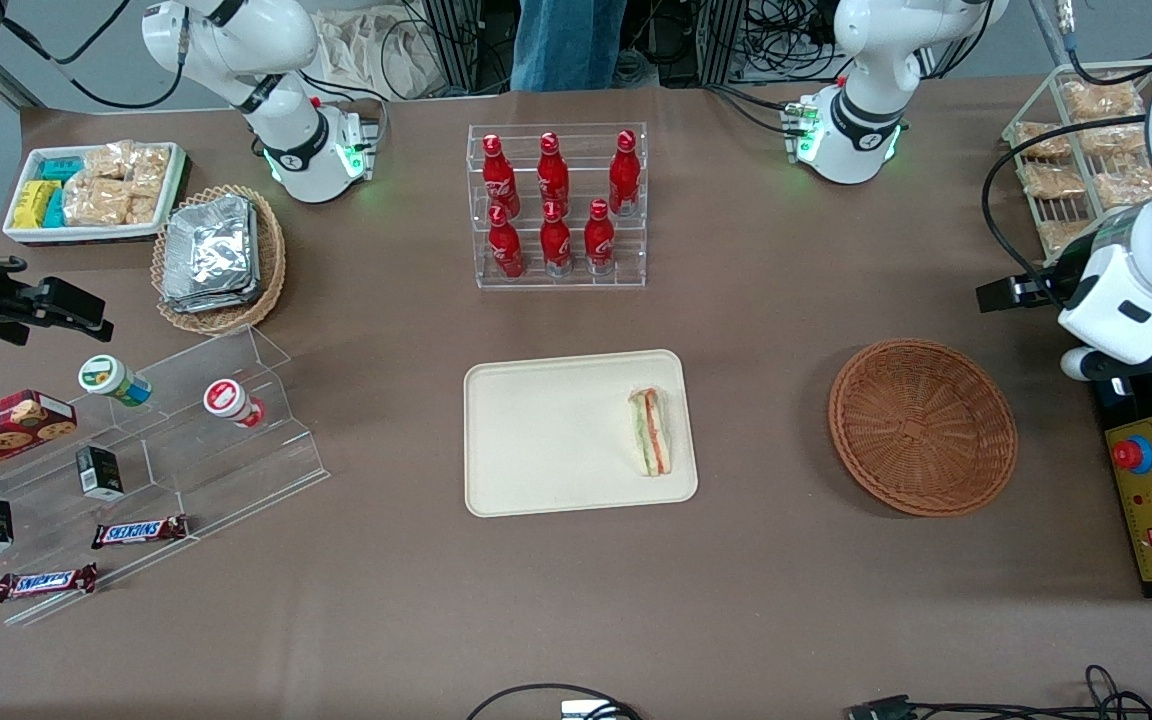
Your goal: Place sandwich from basket to tray
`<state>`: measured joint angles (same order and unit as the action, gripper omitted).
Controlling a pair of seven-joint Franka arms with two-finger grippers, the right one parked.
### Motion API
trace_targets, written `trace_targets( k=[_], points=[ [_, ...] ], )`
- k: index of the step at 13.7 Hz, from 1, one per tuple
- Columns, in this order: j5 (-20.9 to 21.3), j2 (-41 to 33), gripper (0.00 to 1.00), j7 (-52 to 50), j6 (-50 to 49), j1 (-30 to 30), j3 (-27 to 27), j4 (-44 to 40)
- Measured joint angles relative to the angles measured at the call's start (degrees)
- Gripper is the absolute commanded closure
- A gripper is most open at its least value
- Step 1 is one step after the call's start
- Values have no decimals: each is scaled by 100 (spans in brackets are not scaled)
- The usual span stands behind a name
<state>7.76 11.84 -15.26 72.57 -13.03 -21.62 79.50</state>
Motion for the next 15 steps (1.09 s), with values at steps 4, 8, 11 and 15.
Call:
trace_targets(
  k=[4,8,11,15],
  points=[
    [-220,-184,0,278,1,272,550,124],
    [-561,-487,0,1132,426,1027,1792,435],
    [-598,-912,0,1589,1198,1115,1867,1126],
    [-601,-1110,0,1618,1370,1257,1866,1391]
  ],
)
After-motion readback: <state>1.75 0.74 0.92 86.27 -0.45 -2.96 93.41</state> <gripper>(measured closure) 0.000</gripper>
